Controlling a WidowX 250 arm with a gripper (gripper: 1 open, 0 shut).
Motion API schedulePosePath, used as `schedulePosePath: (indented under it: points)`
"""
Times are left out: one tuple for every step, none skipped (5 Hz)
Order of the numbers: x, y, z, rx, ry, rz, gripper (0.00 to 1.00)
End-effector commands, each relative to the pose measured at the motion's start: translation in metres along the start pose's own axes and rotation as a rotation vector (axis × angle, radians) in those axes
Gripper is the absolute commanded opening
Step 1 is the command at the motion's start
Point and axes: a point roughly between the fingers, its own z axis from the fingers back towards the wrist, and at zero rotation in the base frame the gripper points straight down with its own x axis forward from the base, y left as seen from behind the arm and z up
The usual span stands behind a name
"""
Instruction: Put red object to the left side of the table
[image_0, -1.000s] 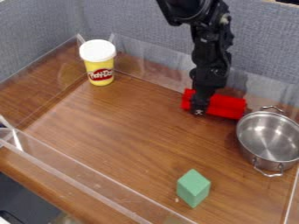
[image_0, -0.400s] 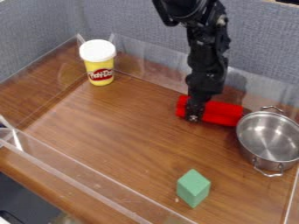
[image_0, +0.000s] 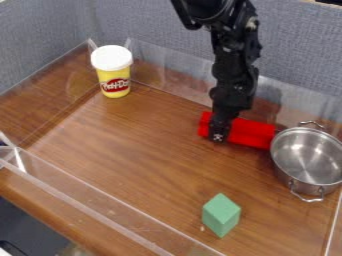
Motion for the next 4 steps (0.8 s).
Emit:
schedulePosePath:
  points:
    - [0.005,0.008,0.033,0.084,-0.036,-0.014,0.0]
    - [0.003,0.006,0.043,0.097,-0.035,-0.015,0.0]
    - [0.0,0.005,0.055,0.115,-0.033,-0.01,0.0]
    - [-0.007,0.003,0.073,0.139,-0.028,0.005,0.0]
